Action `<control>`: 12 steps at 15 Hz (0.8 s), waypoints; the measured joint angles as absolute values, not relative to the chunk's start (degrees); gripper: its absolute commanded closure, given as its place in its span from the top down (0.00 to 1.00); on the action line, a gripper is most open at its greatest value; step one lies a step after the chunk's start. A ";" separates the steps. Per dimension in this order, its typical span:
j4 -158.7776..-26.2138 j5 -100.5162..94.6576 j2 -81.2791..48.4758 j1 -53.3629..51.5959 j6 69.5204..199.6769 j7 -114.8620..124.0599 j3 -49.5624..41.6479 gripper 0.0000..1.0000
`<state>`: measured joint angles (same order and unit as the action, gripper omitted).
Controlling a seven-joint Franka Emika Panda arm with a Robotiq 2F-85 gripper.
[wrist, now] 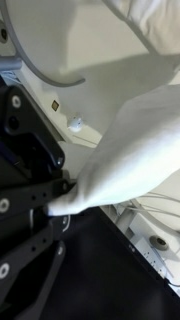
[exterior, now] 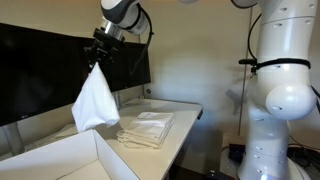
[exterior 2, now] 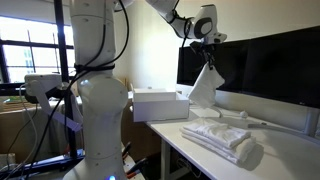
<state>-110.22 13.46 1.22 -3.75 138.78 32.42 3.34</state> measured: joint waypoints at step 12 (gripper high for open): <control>-118.83 31.73 4.49 -1.57 142.28 27.69 -1.13 0.03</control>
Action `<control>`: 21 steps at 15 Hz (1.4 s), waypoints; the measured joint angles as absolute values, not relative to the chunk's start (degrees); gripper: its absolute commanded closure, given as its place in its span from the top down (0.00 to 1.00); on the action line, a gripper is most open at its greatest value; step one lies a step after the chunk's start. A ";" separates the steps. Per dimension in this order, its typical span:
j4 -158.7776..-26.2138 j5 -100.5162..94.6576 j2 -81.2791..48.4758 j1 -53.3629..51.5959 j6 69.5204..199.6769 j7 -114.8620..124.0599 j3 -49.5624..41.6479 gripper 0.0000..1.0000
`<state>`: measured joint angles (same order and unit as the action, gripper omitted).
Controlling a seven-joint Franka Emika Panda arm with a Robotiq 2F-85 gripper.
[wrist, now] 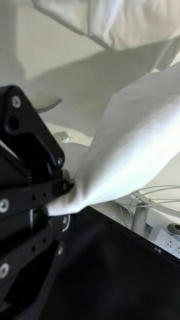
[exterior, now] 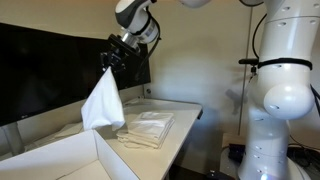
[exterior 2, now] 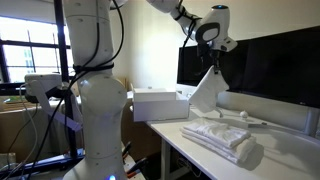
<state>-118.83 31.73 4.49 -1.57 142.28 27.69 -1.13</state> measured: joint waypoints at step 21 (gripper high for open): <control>-159.57 52.26 14.71 25.55 147.17 15.27 -24.60 0.62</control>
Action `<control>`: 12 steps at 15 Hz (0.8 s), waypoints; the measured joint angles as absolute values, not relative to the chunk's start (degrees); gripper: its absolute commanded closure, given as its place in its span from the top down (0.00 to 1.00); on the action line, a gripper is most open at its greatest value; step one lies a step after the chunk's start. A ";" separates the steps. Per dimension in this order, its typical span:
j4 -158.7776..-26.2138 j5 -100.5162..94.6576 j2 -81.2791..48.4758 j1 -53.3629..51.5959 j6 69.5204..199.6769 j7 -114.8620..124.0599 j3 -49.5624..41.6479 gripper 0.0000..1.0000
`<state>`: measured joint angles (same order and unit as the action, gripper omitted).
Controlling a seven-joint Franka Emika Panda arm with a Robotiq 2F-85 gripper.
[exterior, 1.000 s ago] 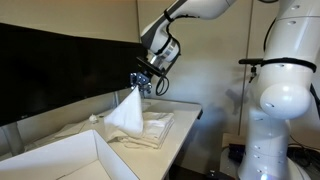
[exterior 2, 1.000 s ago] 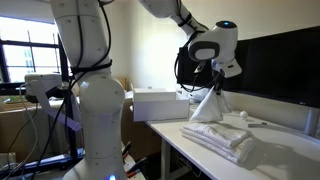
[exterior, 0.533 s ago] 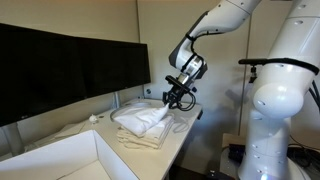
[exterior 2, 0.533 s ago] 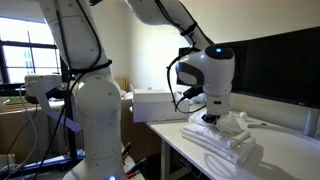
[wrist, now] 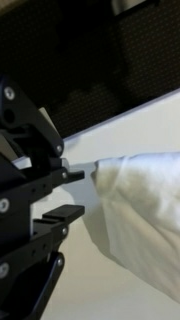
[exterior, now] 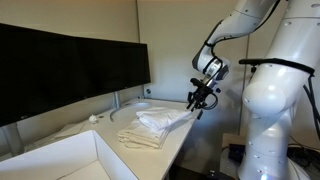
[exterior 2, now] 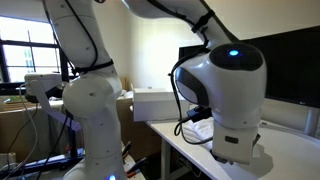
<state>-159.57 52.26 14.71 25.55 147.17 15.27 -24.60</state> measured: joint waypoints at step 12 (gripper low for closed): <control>-157.99 14.06 30.32 34.71 144.86 24.82 -15.57 1.00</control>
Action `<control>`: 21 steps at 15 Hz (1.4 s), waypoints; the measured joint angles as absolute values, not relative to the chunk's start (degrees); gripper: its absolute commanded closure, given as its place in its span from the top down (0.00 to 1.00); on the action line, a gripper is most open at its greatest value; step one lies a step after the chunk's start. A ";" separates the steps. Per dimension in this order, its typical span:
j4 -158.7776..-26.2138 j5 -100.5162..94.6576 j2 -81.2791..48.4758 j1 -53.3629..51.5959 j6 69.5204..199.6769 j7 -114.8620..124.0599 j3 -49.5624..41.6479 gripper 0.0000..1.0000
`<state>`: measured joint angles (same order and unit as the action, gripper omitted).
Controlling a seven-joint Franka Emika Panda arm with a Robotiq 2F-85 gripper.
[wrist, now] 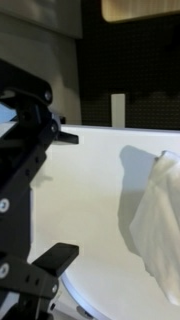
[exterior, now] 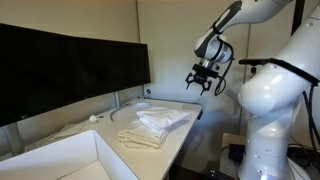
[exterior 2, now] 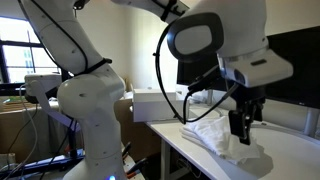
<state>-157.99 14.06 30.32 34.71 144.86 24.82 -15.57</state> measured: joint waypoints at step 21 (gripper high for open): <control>-110.44 10.30 15.81 14.83 103.42 -10.06 -28.20 1.00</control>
